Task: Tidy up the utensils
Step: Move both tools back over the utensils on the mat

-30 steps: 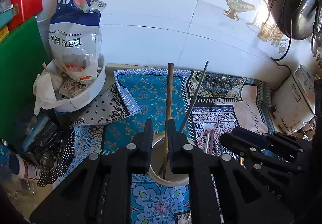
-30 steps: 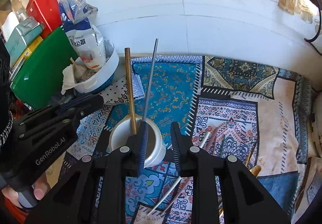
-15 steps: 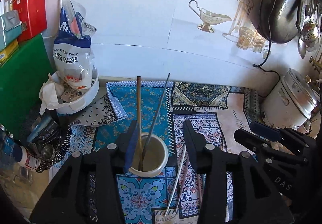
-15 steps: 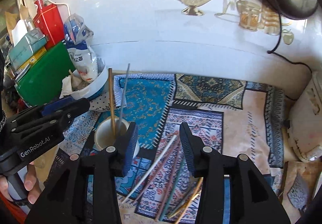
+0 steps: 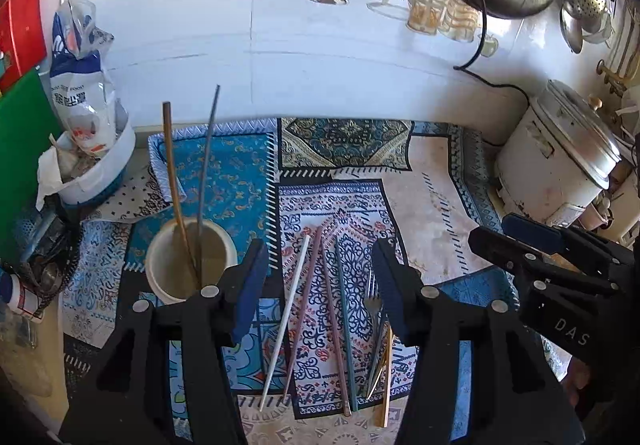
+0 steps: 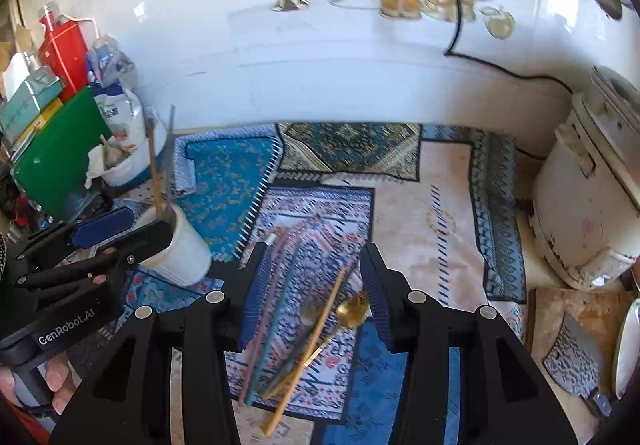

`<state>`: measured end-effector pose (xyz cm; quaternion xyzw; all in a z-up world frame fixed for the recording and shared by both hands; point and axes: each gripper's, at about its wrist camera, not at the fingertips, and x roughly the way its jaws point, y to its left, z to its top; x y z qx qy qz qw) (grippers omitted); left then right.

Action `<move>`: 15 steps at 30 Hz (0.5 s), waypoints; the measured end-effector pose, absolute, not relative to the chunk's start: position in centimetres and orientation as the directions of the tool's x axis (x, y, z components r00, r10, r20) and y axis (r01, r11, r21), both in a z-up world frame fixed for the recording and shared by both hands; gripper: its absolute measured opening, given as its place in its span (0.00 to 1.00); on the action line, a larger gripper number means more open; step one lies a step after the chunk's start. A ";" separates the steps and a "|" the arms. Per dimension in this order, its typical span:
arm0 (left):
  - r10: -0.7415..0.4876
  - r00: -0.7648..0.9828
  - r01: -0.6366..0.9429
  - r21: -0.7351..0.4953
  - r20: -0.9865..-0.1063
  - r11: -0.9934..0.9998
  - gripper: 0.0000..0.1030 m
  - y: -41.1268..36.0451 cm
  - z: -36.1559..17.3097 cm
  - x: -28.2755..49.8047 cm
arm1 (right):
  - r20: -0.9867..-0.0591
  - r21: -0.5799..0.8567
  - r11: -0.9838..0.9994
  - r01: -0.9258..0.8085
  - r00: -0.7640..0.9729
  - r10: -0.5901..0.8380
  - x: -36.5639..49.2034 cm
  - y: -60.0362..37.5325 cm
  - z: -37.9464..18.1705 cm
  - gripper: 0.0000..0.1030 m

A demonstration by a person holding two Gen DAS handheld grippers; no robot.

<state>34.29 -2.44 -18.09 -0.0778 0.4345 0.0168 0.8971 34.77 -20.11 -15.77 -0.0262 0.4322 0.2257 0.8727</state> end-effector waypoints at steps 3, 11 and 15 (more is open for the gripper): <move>-0.051 0.581 -0.093 -0.129 -0.812 0.987 0.51 -3.5 -20.0 34.7 | -0.789 0.152 0.908 -0.390 0.505 0.349 35.0 -21.6 -17.4 0.41; -0.054 0.467 -0.114 -0.120 -0.883 0.986 0.51 -4.9 -25.5 34.9 | -0.874 0.170 0.926 -0.336 0.384 0.299 35.9 -23.7 -23.5 0.41; -0.036 0.416 -0.139 -0.102 -0.909 0.985 0.51 -4.5 -27.9 34.4 | -0.898 0.208 0.915 -0.346 0.303 0.319 36.0 -23.1 -26.4 0.41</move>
